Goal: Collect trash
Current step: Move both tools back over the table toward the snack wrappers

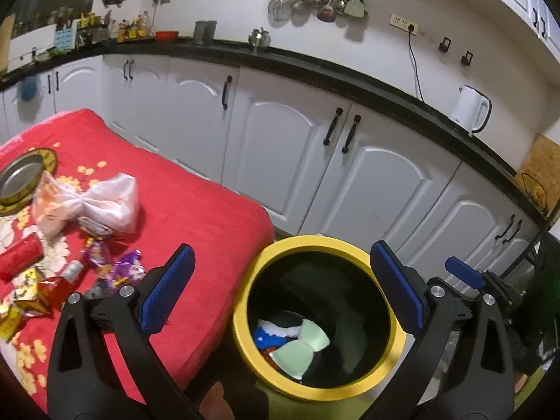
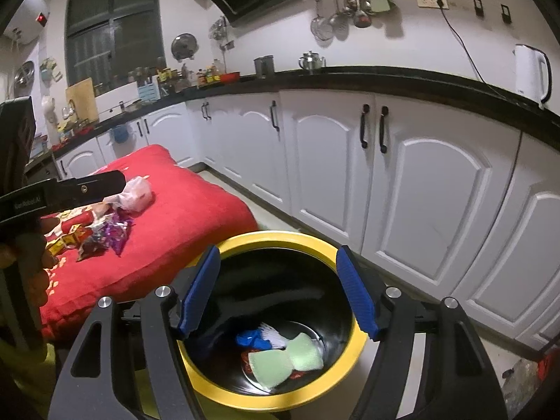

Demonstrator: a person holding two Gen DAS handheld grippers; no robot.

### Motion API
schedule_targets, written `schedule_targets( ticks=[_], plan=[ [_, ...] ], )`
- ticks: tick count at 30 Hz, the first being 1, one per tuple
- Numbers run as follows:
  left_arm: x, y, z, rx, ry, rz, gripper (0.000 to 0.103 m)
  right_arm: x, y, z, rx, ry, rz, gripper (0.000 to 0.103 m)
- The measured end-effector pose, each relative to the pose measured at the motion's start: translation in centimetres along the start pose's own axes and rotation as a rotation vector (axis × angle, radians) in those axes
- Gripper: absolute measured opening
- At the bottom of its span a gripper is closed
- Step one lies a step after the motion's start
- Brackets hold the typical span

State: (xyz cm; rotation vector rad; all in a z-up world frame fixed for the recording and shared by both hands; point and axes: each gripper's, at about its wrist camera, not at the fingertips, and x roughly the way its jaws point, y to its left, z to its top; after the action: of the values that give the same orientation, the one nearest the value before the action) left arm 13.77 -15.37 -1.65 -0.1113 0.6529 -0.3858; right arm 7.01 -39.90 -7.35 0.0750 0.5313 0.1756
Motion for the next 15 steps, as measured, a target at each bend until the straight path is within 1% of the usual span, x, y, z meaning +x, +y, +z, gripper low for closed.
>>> schedule_targets(
  ticks=[7,15],
  plan=[
    [-2.3,1.2,0.2,-0.011,-0.049,0.022,0.092,-0.5,2.5,1.0,-0.03,-0.017,0.044,0.067],
    [-4.7,3.5,-0.1,-0.033,-0.098,0.06,0.092,-0.5,6.2,2.2,-0.08,-0.03,0.106,0.067]
  ],
)
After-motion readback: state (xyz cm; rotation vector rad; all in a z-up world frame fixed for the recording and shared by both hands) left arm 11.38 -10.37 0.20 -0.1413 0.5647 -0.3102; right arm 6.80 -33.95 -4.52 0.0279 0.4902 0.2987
